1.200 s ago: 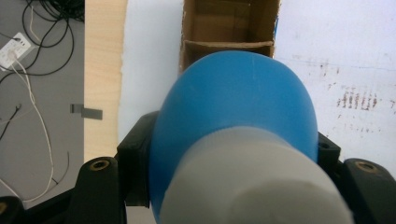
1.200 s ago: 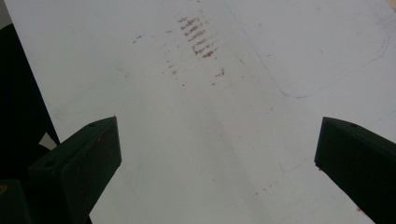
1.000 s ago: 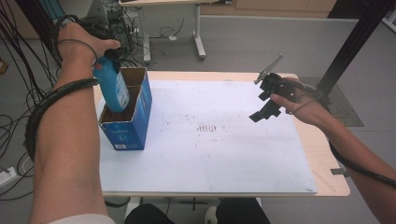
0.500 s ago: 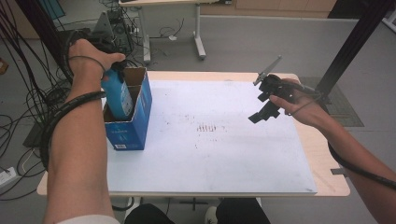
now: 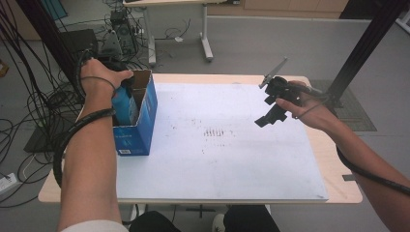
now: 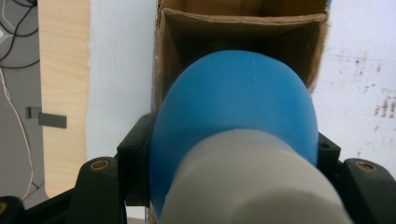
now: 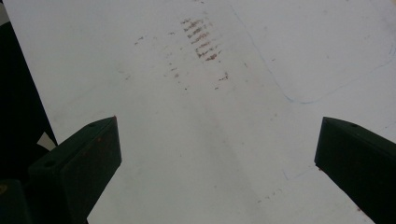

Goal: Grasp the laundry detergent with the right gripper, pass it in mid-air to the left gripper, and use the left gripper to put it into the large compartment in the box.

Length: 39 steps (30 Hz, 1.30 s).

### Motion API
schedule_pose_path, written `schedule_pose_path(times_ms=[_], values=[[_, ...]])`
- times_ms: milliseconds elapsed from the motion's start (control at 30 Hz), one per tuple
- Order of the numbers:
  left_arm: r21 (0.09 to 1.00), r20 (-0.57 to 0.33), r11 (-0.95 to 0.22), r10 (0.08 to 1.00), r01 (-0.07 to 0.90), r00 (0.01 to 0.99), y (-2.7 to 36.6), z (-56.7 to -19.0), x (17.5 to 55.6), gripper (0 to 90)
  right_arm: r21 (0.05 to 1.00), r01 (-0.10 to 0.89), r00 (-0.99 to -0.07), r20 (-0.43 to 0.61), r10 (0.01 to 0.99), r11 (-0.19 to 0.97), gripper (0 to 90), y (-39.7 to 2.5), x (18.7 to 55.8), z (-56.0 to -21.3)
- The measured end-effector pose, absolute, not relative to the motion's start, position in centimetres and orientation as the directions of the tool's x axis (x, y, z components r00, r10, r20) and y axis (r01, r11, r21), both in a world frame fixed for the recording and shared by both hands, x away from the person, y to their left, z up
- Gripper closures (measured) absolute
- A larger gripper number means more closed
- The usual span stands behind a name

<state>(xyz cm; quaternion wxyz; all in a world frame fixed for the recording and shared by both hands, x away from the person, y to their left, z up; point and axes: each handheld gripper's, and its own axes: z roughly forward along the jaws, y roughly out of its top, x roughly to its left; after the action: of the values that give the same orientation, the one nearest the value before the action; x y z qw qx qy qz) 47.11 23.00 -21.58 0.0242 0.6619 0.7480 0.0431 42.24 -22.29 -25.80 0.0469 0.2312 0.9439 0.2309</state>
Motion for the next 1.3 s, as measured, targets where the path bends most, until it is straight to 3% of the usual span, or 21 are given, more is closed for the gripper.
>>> schedule_pose_path(times_ms=[633,1300], values=[[0.062,0.026,0.087,0.996,0.994,-0.089,22.3,-26.6,47.3,36.6,0.460,0.415,-0.889,0.021,0.458,0.785,0.3,-22.1,42.6,-26.1],[0.070,0.033,0.078,0.996,0.994,-0.081,22.4,-27.7,47.2,36.4,0.469,0.430,-0.881,0.030,0.473,0.771,0.3,-22.4,42.9,-26.5]])
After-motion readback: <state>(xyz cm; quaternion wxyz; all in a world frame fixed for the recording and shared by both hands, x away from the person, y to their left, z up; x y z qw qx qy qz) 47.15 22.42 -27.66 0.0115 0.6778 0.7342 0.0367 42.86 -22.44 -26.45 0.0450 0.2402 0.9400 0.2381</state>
